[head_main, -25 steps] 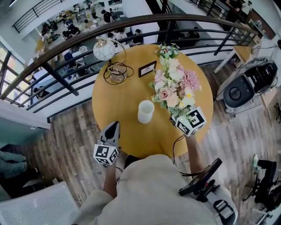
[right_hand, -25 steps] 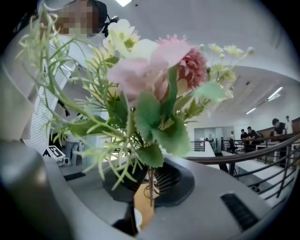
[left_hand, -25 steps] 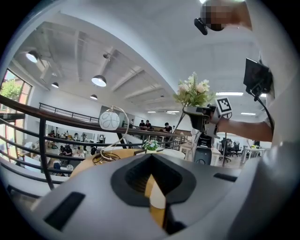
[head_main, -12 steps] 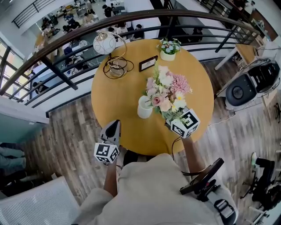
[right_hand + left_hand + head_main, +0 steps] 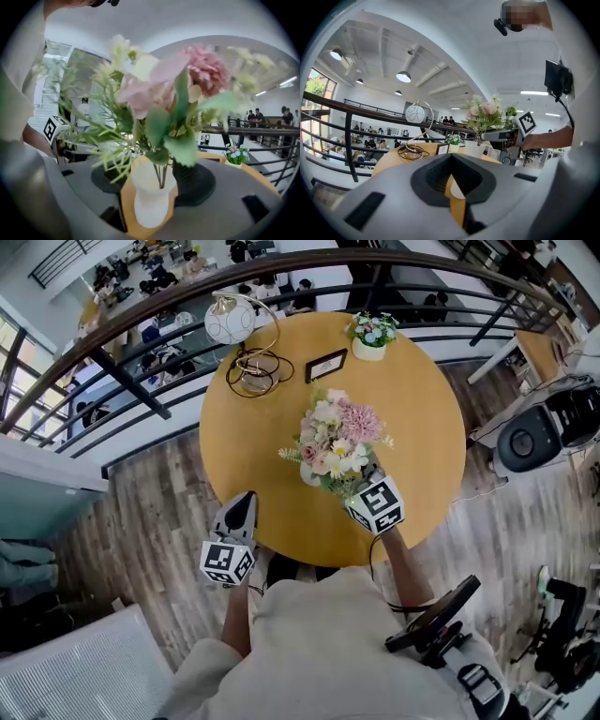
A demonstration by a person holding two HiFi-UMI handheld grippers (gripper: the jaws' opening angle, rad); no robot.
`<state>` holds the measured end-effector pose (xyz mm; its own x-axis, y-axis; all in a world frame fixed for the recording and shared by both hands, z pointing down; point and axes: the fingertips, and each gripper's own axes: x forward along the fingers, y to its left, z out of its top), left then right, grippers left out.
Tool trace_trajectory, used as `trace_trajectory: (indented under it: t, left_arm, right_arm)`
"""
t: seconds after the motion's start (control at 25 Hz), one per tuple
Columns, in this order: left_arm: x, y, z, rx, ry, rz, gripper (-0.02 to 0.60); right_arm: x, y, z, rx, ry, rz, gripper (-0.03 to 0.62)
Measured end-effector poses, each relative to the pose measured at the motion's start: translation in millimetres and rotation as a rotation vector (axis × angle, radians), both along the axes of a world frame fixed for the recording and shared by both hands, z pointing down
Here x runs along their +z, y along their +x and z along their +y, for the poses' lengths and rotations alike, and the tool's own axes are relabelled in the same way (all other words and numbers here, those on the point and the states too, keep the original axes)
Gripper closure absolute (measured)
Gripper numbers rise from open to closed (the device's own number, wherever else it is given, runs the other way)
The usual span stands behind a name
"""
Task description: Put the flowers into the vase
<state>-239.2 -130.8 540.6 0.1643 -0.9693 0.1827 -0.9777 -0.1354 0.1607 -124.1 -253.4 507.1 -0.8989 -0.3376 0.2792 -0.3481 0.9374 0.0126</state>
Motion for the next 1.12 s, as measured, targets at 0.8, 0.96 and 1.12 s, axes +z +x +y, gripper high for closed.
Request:
trace_trajectory:
  t: [0.8,0.96,1.12]
  left_arm:
    - [-12.4,19.0,-14.4,0.059,0.016,-0.025,0.575]
    - [-18.9,26.3,-19.2,0.075,0.026,-0.039,0.575]
    - [-30.8,31.7,-17.3,0.073,0.044,-0.050,0.575]
  right_arm:
    - [57.0,36.4,10.6,0.074,-0.148,0.080,0.223]
    - [67.2,45.6,11.4,0.091,-0.159,0.084,0.223]
    - [80.2,72.0,11.8,0.119,-0.180,0.089,0.224]
